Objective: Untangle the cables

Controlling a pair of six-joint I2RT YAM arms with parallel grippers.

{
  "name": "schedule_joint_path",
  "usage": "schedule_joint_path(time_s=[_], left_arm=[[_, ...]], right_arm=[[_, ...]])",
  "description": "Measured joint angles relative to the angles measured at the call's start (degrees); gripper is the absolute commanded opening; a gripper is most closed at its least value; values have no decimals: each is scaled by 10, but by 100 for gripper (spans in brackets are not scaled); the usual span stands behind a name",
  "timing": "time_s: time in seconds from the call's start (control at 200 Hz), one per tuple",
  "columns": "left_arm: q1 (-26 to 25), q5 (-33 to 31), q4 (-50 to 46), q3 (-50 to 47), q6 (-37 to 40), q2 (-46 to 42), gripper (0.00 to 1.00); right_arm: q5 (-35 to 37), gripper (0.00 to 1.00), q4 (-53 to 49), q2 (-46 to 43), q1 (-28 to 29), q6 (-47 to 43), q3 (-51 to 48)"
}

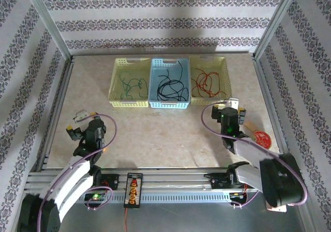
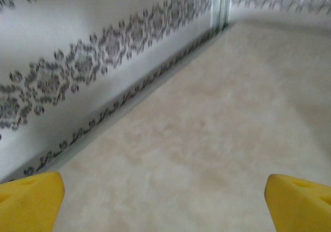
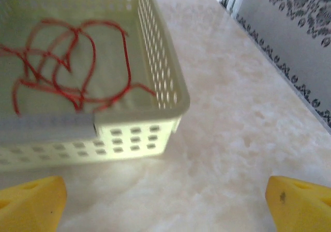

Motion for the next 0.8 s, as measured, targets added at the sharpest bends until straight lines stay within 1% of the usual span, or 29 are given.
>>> schedule_joint_path(time_s=[0.12,0.22,0.285,0.325,0.37,0.405,0.465,0.54,0.645,0.71,0.8], left_arm=[[22,24,60,19,23,125,99],[43,66,111,66,49,227,99],[59,107,146,104,66,289,99],[66,132,169,123,78,321,99],[70,157,201,139,91,354,99],[73,176,232,146,99,378,99],[82,206,290,146,105,411,99],[97,249,303,150,110,435,99],[108,311,350,136,125,444,99],[110,346,429,111,136,468,99],[111,380,440,94,138,478,99]], right_arm=[[-7,98,68,48,-20,-19,0],[-28,98,127,86,-60,-22,9],[-60,98,191,135,-94,-13,14],[-83,98,201,158,-108,-13,21],[-113,98,209,175,-117,-14,24],[-143,98,242,196,-118,-18,23],[-185,98,274,220,-118,-26,22],[-216,98,282,220,-118,-29,18],[-222,98,303,221,-118,-28,19],[-222,98,309,221,-118,-28,19],[-217,98,305,221,-118,-24,22]])
